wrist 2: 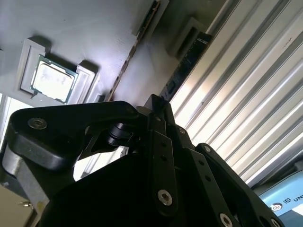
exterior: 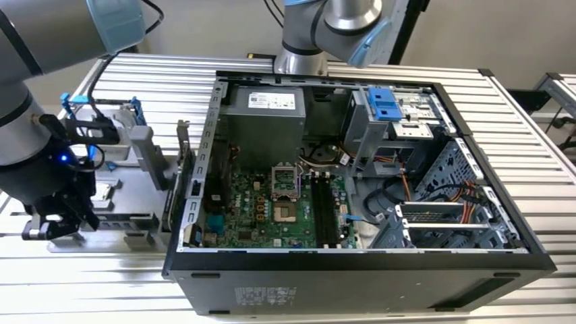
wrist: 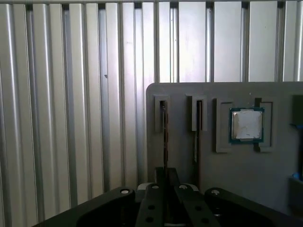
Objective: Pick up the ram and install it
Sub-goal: 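Pick up the ram and move it above insertion slot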
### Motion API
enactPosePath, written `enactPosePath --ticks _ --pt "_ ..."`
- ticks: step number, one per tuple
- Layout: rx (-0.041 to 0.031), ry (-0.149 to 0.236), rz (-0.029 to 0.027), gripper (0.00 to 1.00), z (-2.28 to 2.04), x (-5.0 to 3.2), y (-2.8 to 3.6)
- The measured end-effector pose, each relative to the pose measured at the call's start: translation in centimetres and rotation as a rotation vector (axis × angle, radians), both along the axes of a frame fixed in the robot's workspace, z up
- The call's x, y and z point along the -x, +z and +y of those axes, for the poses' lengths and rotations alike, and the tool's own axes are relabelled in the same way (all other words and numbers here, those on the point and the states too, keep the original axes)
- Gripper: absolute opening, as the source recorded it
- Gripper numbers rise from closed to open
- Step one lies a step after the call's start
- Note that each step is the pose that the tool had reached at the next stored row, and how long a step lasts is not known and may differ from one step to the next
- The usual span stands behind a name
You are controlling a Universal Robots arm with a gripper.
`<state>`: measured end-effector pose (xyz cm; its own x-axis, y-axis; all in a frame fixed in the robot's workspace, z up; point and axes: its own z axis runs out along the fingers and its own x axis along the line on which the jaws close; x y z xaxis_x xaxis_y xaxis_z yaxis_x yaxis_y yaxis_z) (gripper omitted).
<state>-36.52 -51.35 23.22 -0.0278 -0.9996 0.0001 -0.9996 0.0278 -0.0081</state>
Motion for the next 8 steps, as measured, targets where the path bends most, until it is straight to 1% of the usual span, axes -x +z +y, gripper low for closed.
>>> enactPosePath --ticks 8 --pt "0.0000 0.000 0.0000 0.00 0.00 0.00 1.01"
